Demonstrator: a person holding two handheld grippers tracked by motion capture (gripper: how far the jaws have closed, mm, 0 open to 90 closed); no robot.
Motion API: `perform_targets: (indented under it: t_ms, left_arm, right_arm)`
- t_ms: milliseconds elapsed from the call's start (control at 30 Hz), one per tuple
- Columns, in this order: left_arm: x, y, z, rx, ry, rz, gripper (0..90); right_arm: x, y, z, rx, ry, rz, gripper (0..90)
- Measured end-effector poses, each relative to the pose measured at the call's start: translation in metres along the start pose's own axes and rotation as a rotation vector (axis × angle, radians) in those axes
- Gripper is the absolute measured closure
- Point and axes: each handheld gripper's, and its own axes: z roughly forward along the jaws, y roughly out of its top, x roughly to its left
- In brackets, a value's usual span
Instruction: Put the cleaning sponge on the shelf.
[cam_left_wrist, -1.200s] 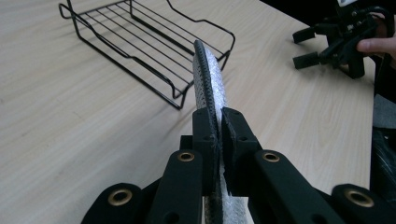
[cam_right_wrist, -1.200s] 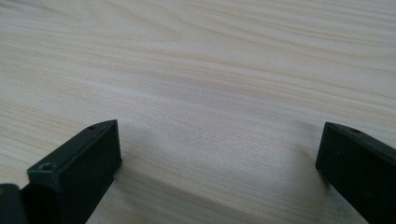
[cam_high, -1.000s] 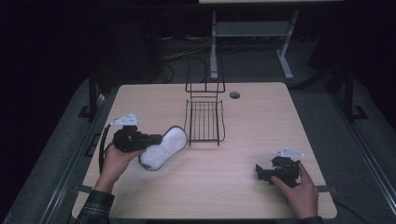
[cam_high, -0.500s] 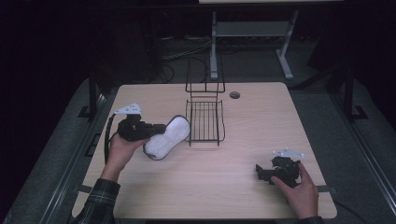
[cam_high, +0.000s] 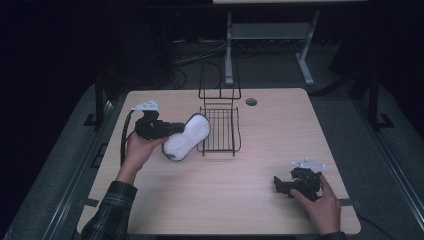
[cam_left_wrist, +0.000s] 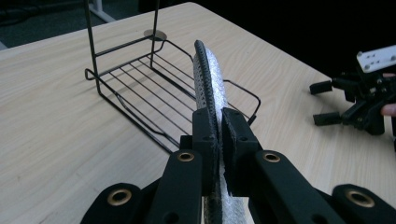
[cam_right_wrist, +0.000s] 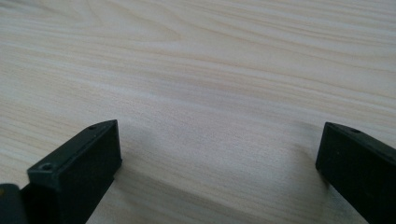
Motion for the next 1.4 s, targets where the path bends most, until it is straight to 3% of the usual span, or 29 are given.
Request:
perform_targets:
  t_ms: [167, 300, 767, 1000, 1133, 1300, 1400]
  left_arm:
    - [0.004, 0.010, 0.010, 0.000, 0.005, -0.024, 84.0]
    - [0.008, 0.018, 0.019, -0.008, 0.010, -0.020, 84.0]
    - [0.018, 0.038, 0.061, -0.018, -0.027, -0.024, 84.1]
    - [0.021, 0.042, 0.082, -0.021, -0.047, -0.049, 84.1]
    - [0.022, 0.043, 0.091, -0.009, -0.051, -0.040, 84.1]
    - [0.024, 0.042, 0.102, -0.013, -0.054, -0.067, 84.1]
    - [0.027, 0.041, 0.106, 0.007, -0.051, -0.057, 83.9]
  right_arm:
    - [0.000, 0.000, 0.000, 0.000, 0.000, 0.000, 0.0]
    - [0.000, 0.000, 0.000, 0.000, 0.000, 0.000, 0.0]
    - [0.000, 0.000, 0.000, 0.000, 0.000, 0.000, 0.0]
    - [0.000, 0.000, 0.000, 0.000, 0.000, 0.000, 0.0]
    - [0.000, 0.000, 0.000, 0.000, 0.000, 0.000, 0.0]
    - [0.000, 0.000, 0.000, 0.000, 0.000, 0.000, 0.0]
    - [0.000, 0.000, 0.000, 0.000, 0.000, 0.000, 0.0]
